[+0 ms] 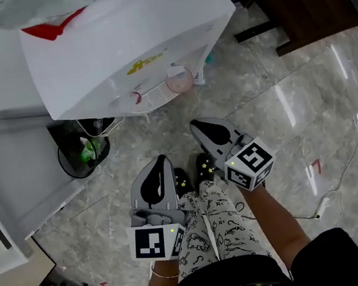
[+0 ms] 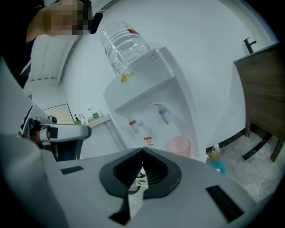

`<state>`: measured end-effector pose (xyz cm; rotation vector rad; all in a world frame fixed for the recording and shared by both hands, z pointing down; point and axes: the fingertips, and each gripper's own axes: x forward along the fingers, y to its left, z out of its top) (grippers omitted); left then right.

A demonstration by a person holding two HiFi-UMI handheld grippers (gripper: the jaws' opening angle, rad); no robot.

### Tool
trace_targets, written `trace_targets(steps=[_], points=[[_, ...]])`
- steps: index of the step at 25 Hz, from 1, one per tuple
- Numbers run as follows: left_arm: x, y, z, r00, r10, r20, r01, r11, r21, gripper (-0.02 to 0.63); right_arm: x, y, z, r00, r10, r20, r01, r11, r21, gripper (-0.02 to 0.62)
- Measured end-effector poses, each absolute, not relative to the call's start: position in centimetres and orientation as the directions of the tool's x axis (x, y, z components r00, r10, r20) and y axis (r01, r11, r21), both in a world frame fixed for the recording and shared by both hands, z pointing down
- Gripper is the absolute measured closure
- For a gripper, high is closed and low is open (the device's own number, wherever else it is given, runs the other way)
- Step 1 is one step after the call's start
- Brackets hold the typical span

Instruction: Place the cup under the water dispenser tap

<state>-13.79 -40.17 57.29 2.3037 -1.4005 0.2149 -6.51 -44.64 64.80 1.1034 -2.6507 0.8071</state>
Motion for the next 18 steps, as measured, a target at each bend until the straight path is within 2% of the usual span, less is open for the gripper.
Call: trace_targets(steps=[9, 14, 18], points=[[-14.5, -39.4, 56.7, 0.49, -0.798, 0.352, -0.87, -0.417, 0.264, 0.614, -5.9, -44.7, 62.4, -0.672, -0.671, 0.314, -0.733, 0.54, -0.414, 0.581], [-13.9, -40.4, 49.5, 0.539, -0.794, 0.282, -0.842, -0.501, 0.199, 0.614, -4.9, -44.5, 52.3, -0.658, -0.722, 0.213, -0.735, 0.555, -0.389, 0.581], [-12.4, -37.3, 41.9, 0.574, -0.762, 0.299, -0.819, -0.533, 0.215, 0.614, -3.1, -39.3, 44.1, -0.662, -0.708, 0.245, -0.732, 0.542, -0.413, 0.581]])
